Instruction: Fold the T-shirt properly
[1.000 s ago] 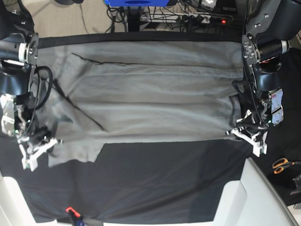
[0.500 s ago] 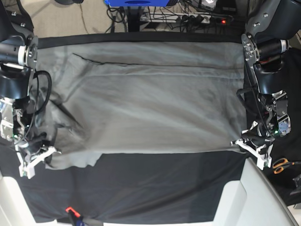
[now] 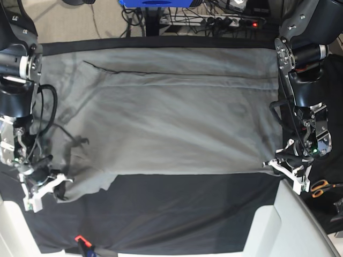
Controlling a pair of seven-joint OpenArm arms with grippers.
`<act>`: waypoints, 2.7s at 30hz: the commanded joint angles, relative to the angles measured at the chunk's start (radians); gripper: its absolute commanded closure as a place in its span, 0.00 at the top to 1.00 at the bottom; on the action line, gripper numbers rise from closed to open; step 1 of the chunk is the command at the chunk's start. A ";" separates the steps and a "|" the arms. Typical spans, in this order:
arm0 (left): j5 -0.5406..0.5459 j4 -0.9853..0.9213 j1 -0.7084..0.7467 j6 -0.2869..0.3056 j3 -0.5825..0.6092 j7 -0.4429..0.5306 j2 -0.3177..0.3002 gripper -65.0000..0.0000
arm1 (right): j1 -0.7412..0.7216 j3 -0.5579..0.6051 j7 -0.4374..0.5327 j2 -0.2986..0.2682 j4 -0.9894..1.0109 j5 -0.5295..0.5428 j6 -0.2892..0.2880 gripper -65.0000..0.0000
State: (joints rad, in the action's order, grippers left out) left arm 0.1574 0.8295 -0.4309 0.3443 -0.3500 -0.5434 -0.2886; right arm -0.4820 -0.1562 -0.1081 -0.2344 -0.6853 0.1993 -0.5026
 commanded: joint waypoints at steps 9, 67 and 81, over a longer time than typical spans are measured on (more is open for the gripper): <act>0.006 0.080 0.013 -0.006 -0.002 0.022 -0.018 0.00 | -0.045 0.169 0.092 -0.012 -0.020 0.009 -0.011 0.00; 0.006 0.498 0.399 -0.001 0.088 -0.117 -0.001 0.00 | 0.377 -0.093 -0.545 0.005 -0.617 0.012 0.180 0.00; 0.006 0.544 0.501 -0.001 0.090 -0.117 -0.004 0.00 | 0.541 -0.093 -0.621 0.050 -0.828 0.010 0.180 0.00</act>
State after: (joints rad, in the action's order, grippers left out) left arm 0.1581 1.3540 0.0792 0.3443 -0.2543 -0.6735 -0.2771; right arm 0.0734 -0.2447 -0.7422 -0.1761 -1.4940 0.2016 -0.3218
